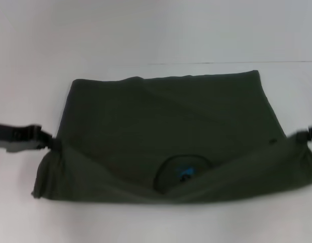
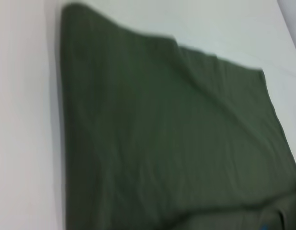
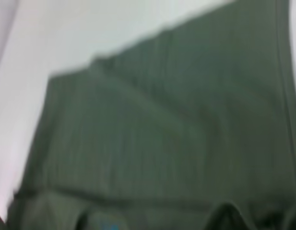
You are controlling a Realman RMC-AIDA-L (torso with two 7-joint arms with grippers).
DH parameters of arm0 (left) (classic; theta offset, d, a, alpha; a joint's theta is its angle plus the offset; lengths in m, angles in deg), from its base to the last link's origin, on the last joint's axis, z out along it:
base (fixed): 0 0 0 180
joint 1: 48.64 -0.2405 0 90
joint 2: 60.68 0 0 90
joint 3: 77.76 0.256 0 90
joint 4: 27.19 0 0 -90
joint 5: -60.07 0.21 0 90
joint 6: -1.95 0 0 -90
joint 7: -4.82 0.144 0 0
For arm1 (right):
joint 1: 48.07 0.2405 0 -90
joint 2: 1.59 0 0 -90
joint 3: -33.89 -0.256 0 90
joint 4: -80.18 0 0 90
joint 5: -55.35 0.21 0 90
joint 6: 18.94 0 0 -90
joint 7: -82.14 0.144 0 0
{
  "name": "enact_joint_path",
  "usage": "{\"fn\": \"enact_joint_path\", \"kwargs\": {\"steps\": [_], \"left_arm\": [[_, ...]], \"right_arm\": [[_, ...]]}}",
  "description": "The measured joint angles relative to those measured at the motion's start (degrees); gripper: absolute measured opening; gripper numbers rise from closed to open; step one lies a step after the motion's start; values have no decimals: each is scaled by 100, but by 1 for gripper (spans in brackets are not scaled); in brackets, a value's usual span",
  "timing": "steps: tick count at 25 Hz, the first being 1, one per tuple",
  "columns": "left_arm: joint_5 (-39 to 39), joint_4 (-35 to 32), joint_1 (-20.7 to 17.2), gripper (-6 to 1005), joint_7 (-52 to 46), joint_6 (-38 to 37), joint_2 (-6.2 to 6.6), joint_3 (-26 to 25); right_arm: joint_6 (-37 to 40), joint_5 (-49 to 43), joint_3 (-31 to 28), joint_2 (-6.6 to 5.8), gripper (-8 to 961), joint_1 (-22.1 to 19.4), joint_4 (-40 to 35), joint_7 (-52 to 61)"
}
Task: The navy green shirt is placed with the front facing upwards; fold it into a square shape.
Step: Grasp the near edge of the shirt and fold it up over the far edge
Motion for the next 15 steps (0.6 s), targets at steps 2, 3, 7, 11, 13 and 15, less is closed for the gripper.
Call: {"fn": "enact_joint_path", "kwargs": {"steps": [2,3,7,11,13,15], "left_arm": [[5,24,172,-2,-99,170,9,14],[6,32,256,-2,-123,259,10,18],[29,57,473,-2,-325,812,9,170],[29,223,587,-1,-565,1715,-53,456],[29,416,650,-1,-575,2188,-87,571],[29,537,676,-1,-577,2614,-157,659]], "right_arm": [[-314,181,-67,31,71,88,1,82],[-509,279,-72,46,71,121,2,137],[-1558,449,-26,200,71,272,13,249],[-2168,444,42,371,71,351,28,249],[-2581,450,136,476,71,385,71,249],[-2913,470,219,567,71,407,142,249]]}}
